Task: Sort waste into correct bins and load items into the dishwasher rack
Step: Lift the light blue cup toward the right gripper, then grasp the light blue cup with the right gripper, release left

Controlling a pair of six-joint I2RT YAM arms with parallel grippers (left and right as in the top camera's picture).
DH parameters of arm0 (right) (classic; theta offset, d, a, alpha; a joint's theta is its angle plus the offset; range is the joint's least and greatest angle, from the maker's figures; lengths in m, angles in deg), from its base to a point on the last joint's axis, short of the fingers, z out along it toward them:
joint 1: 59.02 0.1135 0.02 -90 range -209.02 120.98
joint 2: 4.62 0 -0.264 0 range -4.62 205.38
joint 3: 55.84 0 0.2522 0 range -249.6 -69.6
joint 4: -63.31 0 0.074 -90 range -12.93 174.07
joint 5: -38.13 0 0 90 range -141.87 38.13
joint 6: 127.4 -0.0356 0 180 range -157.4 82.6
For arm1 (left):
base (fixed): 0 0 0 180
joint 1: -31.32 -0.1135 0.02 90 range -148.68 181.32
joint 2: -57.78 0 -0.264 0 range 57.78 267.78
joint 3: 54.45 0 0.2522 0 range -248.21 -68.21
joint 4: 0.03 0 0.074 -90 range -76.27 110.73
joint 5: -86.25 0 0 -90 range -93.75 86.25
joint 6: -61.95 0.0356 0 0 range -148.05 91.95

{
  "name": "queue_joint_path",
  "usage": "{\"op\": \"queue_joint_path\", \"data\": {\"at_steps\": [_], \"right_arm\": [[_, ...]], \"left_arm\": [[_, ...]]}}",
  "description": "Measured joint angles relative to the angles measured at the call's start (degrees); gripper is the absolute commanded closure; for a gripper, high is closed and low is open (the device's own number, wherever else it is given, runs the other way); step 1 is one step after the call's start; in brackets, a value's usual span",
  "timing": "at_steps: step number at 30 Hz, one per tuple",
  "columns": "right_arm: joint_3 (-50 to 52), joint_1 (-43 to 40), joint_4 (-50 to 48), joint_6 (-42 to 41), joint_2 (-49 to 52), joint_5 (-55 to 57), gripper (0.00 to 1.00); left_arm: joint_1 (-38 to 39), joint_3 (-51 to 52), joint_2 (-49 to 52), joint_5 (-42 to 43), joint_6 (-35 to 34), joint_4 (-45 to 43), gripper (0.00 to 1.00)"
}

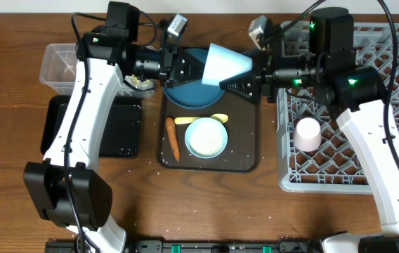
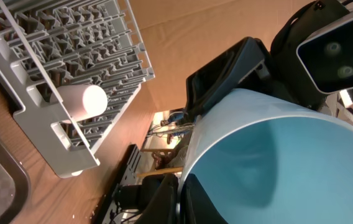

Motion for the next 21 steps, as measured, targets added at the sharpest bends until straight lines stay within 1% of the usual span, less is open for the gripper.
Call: {"op": "queue_joint_path", "data": {"at_steps": [1, 4, 6, 12, 21], "right_arm": [[0.0, 0.0, 0.0, 0.1, 0.0, -0.1, 0.38], [0.0, 0.0, -0.4, 0.2, 0.0, -0.2, 0.44], [0.0, 0.0, -0.7, 0.3, 0.0, -0.2, 0.45], [0.0, 0.0, -1.5, 0.3, 0.0, 0.1, 0.46], [0.0, -0.7, -1.7, 0.3, 0.1, 0.4, 0.47]], "left_arm": [[0.0, 0.0, 0.0, 0.0, 0.0, -0.1, 0.94], [0.0, 0.0, 0.0, 0.0, 0.0, -0.2, 0.93], [0.0, 0.0, 0.0, 0.0, 0.0, -0.3, 0.93], [0.0, 0.0, 0.0, -0.1, 0.2, -0.3, 0.87], [0.2, 0.0, 0.0, -1.1, 0.5, -0.3, 0.88]]}}
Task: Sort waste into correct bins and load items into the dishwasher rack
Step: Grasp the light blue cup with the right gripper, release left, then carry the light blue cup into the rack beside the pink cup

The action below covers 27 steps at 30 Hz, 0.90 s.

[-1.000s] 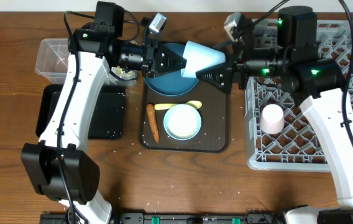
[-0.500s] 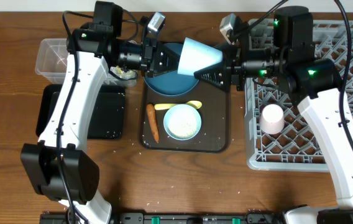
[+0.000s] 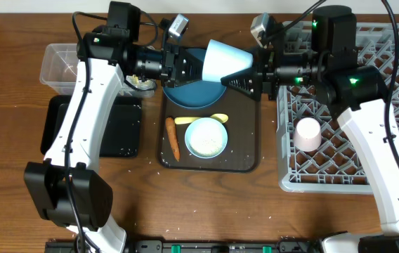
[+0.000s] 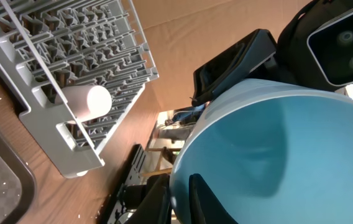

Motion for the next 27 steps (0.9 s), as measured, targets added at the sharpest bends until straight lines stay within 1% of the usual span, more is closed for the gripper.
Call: {"op": "queue_joint_path", "data": {"at_steps": [6, 10, 15, 20, 23, 27], "right_arm": [[0.0, 0.0, -0.2, 0.0, 0.0, 0.3, 0.48], [0.1, -0.2, -0.2, 0.0, 0.0, 0.8, 0.51], [0.3, -2.8, 0.3, -0.2, -0.8, 1.9, 0.52], [0.3, -5.1, 2.1, -0.3, -3.9, 3.1, 0.54], [0.3, -5.4, 4.2, -1.0, -5.6, 5.0, 0.54], [0.3, -5.5, 12.1, -3.2, -7.0, 13.3, 0.55]], "left_arm": [[0.0, 0.0, 0.0, -1.0, 0.2, 0.0, 0.87], [0.0, 0.0, 0.0, -2.6, 0.4, 0.0, 0.85], [0.0, 0.0, 0.0, -6.7, 0.4, 0.2, 0.84], [0.0, 0.0, 0.0, -10.1, 0.4, 0.2, 0.84], [0.0, 0.0, 0.0, -11.7, 0.4, 0.2, 0.84], [0.0, 0.0, 0.0, -16.3, 0.4, 0.5, 0.83]]}}
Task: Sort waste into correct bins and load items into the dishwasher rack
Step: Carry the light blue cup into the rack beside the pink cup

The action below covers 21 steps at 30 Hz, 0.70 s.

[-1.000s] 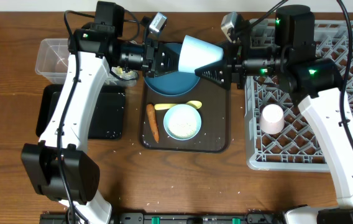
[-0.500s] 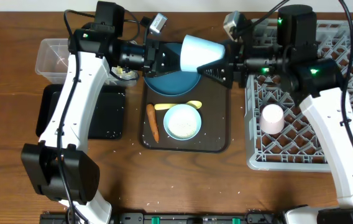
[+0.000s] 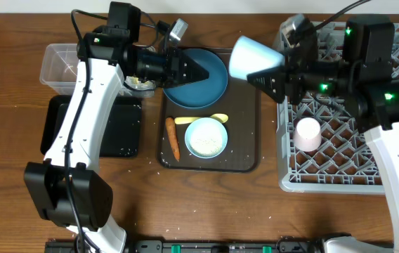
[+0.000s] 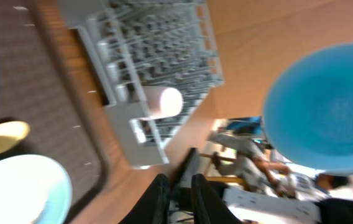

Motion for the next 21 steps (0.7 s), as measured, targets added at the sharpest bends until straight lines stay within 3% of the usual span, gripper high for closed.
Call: {"op": "queue_joint_path", "data": {"at_steps": [6, 13, 17, 21], "right_arm": [[0.1, -3.6, 17.0, -6.6, -2.9, 19.1, 0.54], [0.0, -17.1, 30.4, -10.9, -7.0, 34.1, 0.54], [0.0, -25.0, 34.0, -12.6, -6.0, 40.0, 0.55], [0.0, -27.7, 34.9, -14.1, -3.4, 43.5, 0.55]], "left_arm": [[0.0, 0.0, 0.0, -10.3, 0.0, 0.4, 0.83], [0.0, 0.0, 0.0, -19.4, 0.0, 0.5, 0.83], [0.0, 0.0, 0.0, -21.3, 0.0, 0.4, 0.83], [0.0, 0.0, 0.0, -22.2, 0.0, 0.4, 0.83]]}}
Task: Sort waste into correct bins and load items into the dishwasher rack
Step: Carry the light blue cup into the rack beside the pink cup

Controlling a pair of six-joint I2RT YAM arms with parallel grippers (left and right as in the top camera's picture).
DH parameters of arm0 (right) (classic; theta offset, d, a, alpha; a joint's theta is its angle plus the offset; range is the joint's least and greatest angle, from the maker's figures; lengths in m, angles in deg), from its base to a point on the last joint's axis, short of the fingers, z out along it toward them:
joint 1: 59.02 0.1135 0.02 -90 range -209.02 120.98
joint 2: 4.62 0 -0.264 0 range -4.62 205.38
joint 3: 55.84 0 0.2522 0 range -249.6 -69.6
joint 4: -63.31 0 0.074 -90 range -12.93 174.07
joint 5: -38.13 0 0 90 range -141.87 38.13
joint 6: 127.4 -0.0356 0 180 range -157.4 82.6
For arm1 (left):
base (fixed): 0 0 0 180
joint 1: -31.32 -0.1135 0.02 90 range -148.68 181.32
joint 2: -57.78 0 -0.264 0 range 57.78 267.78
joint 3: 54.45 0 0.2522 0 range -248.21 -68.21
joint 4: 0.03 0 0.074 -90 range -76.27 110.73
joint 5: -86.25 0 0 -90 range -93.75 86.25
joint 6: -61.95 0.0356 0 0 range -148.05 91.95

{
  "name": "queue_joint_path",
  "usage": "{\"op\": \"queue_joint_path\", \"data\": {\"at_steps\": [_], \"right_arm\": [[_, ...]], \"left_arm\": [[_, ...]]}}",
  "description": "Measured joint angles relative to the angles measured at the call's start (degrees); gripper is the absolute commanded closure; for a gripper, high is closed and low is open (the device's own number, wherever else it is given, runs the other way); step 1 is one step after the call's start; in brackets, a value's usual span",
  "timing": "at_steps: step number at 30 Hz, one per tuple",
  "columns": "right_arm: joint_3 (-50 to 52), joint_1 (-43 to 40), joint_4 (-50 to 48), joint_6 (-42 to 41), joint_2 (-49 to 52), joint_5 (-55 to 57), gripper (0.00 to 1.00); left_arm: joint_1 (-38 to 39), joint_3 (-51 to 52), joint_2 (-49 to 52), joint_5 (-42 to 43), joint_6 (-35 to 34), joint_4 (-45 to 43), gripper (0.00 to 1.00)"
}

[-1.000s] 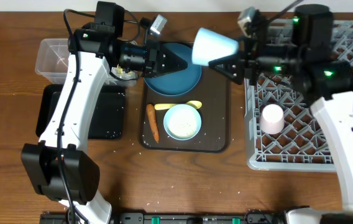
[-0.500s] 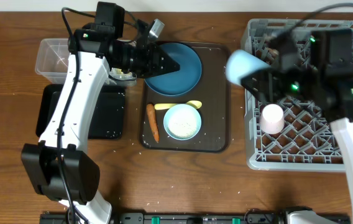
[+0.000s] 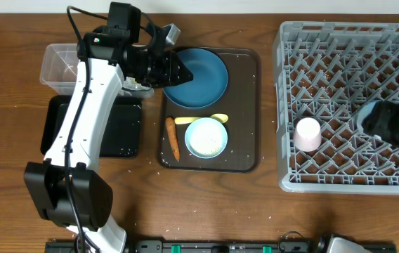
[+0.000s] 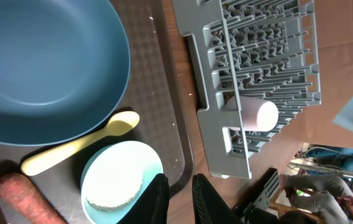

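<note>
My left gripper [image 3: 186, 72] [image 4: 179, 180] hovers open and empty over the blue plate [image 3: 206, 81] [image 4: 40, 56] at the back of the brown tray [image 3: 247, 105]. In front of the plate lie a yellow spoon [image 4: 77, 146], a carrot [image 3: 172, 138] and a white bowl of rice [image 3: 206, 137] [image 4: 120, 183]. My right gripper [image 3: 381, 116] is over the right side of the grey dishwasher rack [image 3: 347, 49], mostly cut off. It appears shut on the light blue cup [image 3: 368, 110]. A pale cup [image 3: 307, 133] [image 4: 254, 113] lies in the rack.
A clear plastic bin [image 3: 59, 63] stands at the back left, with a black bin [image 3: 119, 126] in front of it. Some scrap [image 3: 138, 83] lies between the bins and the tray. Crumbs dot the wooden table.
My right arm has carried the light blue cup from the tray's right edge to the right side of the rack. My left gripper has tilted down towards the plate and pulled back slightly.
Both grippers first held the light blue cup together above the blue plate, and still did at the second moment. By the third my left gripper had let go and the right held the cup beside the rack. Now the cup is over the rack.
</note>
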Motion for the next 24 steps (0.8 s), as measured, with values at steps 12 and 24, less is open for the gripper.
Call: {"op": "queue_joint_path", "data": {"at_steps": [12, 24], "right_arm": [[0.0, 0.0, 2.7, -1.2, 17.3, 2.4, 0.55], [0.0, 2.5, 3.4, -1.2, 26.6, 2.3, 0.35]], "left_arm": [[0.0, 0.2, 0.0, -2.2, 0.1, 0.0, 0.79], [0.0, 0.6, 0.0, -2.9, 0.2, 0.0, 0.79]]}}
